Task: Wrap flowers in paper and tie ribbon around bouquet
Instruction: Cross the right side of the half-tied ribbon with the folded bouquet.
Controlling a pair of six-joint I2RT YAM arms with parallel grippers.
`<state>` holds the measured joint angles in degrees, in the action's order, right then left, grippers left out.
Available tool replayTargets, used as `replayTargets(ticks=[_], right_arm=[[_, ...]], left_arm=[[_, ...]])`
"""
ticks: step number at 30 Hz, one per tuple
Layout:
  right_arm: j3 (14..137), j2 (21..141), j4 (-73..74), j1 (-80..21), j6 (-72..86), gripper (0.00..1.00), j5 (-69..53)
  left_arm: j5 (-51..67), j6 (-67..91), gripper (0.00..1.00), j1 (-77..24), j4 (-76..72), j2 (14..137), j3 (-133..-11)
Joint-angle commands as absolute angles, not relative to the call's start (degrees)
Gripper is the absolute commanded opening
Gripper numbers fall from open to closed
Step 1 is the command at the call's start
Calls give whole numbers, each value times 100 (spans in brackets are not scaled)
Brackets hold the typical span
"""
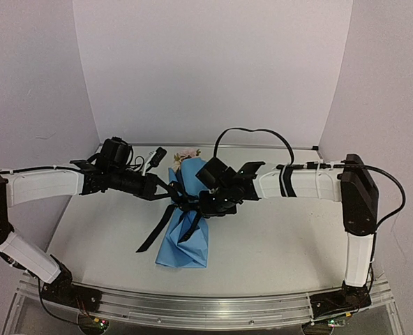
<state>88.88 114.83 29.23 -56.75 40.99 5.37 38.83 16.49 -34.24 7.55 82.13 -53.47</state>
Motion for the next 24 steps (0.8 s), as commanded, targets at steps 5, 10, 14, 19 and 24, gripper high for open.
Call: replayTargets(ticks=[5, 10, 14, 19, 24], right_arm=[[9370, 11261, 3085, -5861, 4028, 1, 489], [9482, 11444, 3083, -5929, 3890, 1, 101], [9538, 11577, 3065, -5971, 3784, 1, -174], [9576, 11710, 3042, -5972, 3654, 2, -480], [9511, 11738, 3053, -5973, 3609, 4, -522]], left_arm=[[3809, 1675, 0, -3441, 683, 7932, -5242], [3717, 1778, 0, -3443, 619, 7840, -5095], [3652, 1906, 0, -3445, 511, 7790, -4979], [3549, 2052, 0, -3445, 379, 7796, -4875], [3415, 2133, 0, -3446, 344, 7764, -4826]])
